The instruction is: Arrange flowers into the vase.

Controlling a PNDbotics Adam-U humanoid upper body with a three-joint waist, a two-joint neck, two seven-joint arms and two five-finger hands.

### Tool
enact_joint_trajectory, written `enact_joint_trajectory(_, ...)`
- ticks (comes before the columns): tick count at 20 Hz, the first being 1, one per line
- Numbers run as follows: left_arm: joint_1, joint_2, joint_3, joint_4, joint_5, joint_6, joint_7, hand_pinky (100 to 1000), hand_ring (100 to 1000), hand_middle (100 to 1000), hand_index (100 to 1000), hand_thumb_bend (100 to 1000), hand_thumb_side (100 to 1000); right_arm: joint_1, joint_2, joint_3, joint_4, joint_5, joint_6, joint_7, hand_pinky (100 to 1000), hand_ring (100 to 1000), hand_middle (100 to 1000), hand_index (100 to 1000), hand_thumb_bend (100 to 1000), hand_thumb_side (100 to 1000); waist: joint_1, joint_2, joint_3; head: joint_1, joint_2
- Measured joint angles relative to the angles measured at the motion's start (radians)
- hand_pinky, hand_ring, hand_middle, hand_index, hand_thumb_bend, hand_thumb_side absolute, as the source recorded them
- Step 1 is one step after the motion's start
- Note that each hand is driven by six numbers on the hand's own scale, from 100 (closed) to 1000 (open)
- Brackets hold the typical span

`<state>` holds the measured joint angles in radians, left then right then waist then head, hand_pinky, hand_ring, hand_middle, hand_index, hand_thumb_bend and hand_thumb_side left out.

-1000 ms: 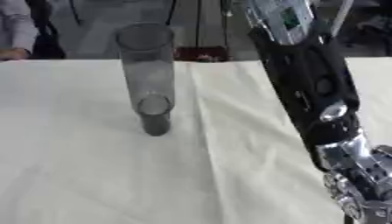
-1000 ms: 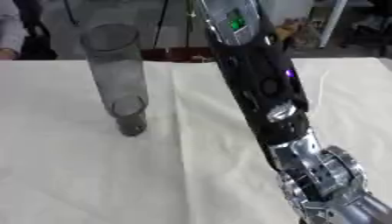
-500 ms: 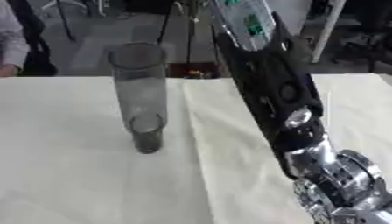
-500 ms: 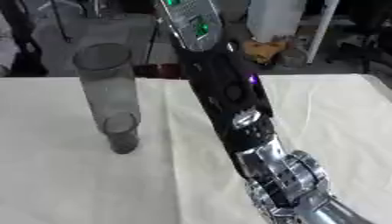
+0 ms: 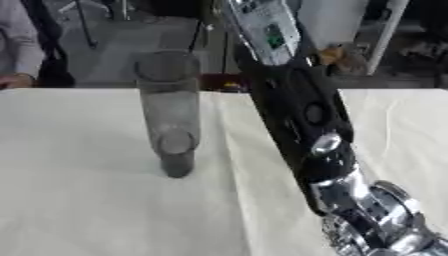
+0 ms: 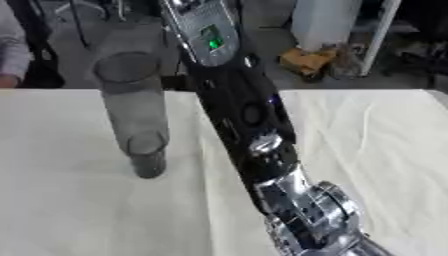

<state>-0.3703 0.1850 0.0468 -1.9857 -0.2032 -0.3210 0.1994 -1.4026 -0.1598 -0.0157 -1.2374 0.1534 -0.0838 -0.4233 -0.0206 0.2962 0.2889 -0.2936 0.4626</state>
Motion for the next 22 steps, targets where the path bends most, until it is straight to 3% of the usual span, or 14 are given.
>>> enact_joint_trajectory(13,-0.001,0.000,0.000,0.000,0.001,0.000,-0.003,725,876,950,961,100,1000,-0.050,0.028,-0.034,0.047,0.020,0.020,-0.065,100,100,100,100,197,356,-0.017,0.003,0.007,-0.005,-0.008)
enact_joint_trajectory(22,0.000,0.001,0.000,0.000,0.003,0.003,-0.006,726,876,950,961,100,1000,-0.050,0.051,-0.040,0.061,-0.003,0.150,-0.201,100,100,100,100,225,319,-0.018,-0.004,0.006,0.001,0.002)
